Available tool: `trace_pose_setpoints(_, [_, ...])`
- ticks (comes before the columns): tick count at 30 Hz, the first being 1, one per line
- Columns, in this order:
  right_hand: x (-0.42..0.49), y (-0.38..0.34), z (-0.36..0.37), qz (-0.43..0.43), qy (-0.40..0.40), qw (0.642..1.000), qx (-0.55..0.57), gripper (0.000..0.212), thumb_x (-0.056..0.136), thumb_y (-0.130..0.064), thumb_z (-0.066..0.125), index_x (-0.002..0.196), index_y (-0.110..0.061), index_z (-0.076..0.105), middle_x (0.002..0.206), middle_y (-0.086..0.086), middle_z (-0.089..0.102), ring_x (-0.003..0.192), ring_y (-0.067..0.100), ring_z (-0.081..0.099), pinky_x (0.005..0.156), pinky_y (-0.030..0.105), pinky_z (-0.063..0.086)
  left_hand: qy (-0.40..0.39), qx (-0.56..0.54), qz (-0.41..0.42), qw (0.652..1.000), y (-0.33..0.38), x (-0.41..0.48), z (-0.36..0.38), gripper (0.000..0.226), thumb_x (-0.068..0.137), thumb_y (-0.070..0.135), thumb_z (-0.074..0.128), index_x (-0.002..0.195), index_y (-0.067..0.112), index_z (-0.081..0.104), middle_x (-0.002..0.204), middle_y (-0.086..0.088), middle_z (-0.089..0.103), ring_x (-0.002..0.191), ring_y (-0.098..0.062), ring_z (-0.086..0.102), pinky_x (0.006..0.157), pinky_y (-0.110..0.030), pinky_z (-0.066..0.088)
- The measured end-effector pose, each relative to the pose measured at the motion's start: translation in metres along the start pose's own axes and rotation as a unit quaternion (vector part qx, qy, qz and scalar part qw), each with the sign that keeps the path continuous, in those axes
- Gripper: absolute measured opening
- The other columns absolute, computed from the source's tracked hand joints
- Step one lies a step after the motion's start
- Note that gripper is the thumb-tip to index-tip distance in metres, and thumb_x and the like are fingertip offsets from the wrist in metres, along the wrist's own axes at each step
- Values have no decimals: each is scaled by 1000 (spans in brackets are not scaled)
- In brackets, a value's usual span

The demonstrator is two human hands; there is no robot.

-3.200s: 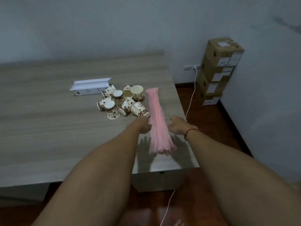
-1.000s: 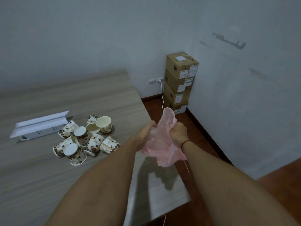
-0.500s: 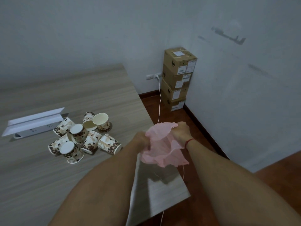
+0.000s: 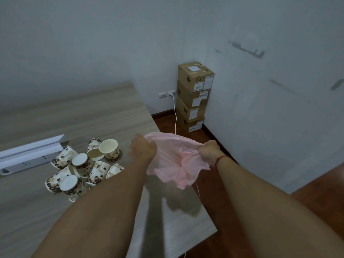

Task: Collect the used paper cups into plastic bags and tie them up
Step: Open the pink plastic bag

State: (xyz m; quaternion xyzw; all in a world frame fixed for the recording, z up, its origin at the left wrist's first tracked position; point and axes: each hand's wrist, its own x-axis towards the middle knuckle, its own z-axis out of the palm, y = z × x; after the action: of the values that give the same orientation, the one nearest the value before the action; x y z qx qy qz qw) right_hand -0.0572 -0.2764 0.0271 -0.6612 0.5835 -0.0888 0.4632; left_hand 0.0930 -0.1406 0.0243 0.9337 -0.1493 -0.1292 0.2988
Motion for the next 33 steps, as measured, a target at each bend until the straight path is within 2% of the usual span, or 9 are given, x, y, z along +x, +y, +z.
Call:
trace_pose_setpoints(4, [-1, -14, 3, 23, 13, 998, 48, 34, 88, -3, 56, 120, 6, 59, 116, 19, 64, 105, 34, 63, 85, 35, 51, 70, -1, 184, 980, 15, -5, -3, 25, 80, 13, 66, 101, 17, 54, 98, -1, 52, 94, -18, 50, 82, -31, 40])
trace_pose_setpoints(7, [-2, -20, 10, 45, 15, 993, 104, 35, 87, 0, 52, 121, 6, 59, 114, 20, 65, 105, 35, 63, 85, 35, 50, -159, -22, 243, 957, 11, -15, 11, 14, 84, 10, 64, 76, 20, 59, 81, 1, 61, 82, -18, 59, 70, -21, 46])
trace_pose_setpoints(9, [-1, -22, 14, 56, 7, 990, 127, 36, 86, 0, 51, 120, 5, 59, 105, 16, 64, 100, 32, 63, 84, 36, 51, -296, 26, 213, 931, 0, -21, 33, 13, 87, 16, 64, 99, 17, 69, 104, -4, 69, 99, -19, 63, 91, -31, 52])
trace_pose_setpoints(12, [3, -22, 11, 65, 28, 989, 128, 36, 85, -1, 54, 121, 3, 59, 111, 16, 66, 104, 32, 64, 90, 37, 53, -383, 158, 136, 900, -23, -25, 63, 56, 92, 29, 59, 145, 23, 41, 150, -5, 41, 138, -28, 37, 117, -45, 25])
trace_pose_setpoints(18, [30, -13, -10, 58, 98, 988, 107, 37, 85, -4, 59, 119, 9, 59, 119, 22, 64, 107, 34, 64, 83, 36, 52, -322, 189, 57, 926, -38, 9, 61, 84, 91, 39, 59, 155, 24, 7, 162, -9, 13, 147, -31, 19, 120, -44, 20])
trace_pose_setpoints(22, [34, -32, 6, 59, 10, 994, 95, 34, 87, -4, 55, 119, 6, 60, 102, 15, 64, 88, 26, 60, 73, 30, 48, -269, 144, 89, 948, -15, 30, 46, 64, 94, 38, 56, 149, 16, 33, 156, -7, 31, 143, -27, 31, 119, -39, 23])
trace_pose_setpoints(28, [35, -73, 35, 11, -65, 995, 77, 39, 82, -15, 57, 119, -2, 60, 112, 15, 67, 94, 28, 67, 75, 33, 56, -141, 27, 64, 988, -8, 55, 15, 30, 90, 30, 62, 106, 6, 70, 115, -13, 68, 108, -27, 63, 95, -36, 49])
trace_pose_setpoints(31, [36, -83, 50, 7, -51, 997, 63, 43, 86, -16, 54, 126, -1, 54, 123, 16, 62, 107, 31, 64, 85, 34, 53, -59, 12, 50, 997, -27, 70, -8, 33, 90, 30, 58, 61, 15, 55, 90, -20, 70, 90, -35, 66, 79, -35, 51])
trace_pose_setpoints(33, [40, -86, 59, 9, -29, 998, 63, 44, 88, -15, 54, 130, -1, 50, 126, 17, 59, 111, 32, 62, 88, 35, 52, -19, 14, 25, 999, -45, 81, -24, 33, 90, 33, 55, 62, 16, 51, 89, -19, 69, 88, -35, 67, 77, -36, 51])
